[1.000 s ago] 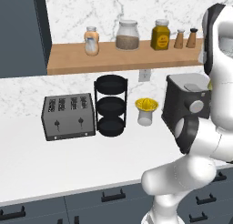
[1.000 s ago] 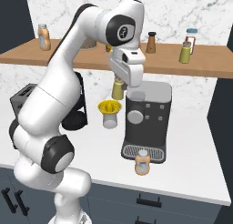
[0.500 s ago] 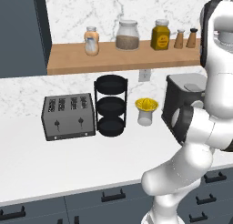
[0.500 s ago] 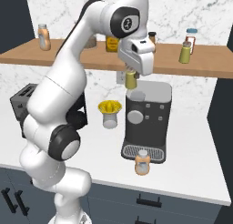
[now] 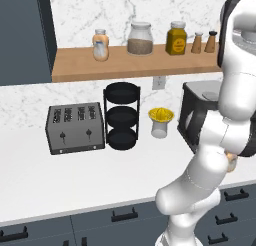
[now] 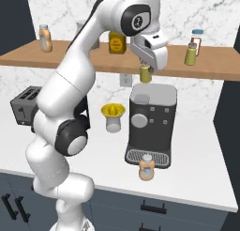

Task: Put the shaker and condiment bottle from the counter next to their counterparts in the cabinet.

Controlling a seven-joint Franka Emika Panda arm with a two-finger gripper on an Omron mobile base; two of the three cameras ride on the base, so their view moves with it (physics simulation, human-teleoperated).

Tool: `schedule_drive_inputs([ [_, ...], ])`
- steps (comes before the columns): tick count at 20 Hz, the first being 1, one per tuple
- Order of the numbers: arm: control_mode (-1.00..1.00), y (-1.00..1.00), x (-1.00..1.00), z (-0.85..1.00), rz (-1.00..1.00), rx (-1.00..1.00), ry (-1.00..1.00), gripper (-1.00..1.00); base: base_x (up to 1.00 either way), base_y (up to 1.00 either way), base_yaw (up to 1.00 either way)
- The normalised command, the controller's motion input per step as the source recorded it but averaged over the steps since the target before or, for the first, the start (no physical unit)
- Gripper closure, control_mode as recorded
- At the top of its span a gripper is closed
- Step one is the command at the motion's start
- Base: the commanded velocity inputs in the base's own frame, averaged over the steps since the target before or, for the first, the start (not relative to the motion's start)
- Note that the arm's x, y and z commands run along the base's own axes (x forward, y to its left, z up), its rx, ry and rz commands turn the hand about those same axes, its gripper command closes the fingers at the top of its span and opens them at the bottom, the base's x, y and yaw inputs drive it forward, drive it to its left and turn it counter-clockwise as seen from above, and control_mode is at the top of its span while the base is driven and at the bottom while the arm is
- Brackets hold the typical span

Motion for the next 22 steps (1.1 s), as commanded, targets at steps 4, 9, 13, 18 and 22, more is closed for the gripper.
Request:
schedule_drive_inputs([
  [4, -1.0, -0.31, 0.23, 0.38, -0.01, 0.0, -0.04, 1.0, 0.0, 0.0, 0.0],
  [9, -1.0, -0.23, 0.22, 0.32, 0.0, 0.0, -0.1, 1.0, 0.0, 0.0, 0.0],
  [13, -1.0, -0.15, 0.2, 0.11, 0.0, -0.02, -0.12, 1.0, 0.0, 0.0, 0.0],
  [18, -1.0, -0.07, 0.22, -0.18, 0.0, -0.11, -0.09, 1.0, 0.0, 0.0, 0.0],
  [22, -1.0, -0.01, 0.19, -0.4, 0.0, -0.24, -0.14, 1.0, 0.0, 0.0, 0.0],
])
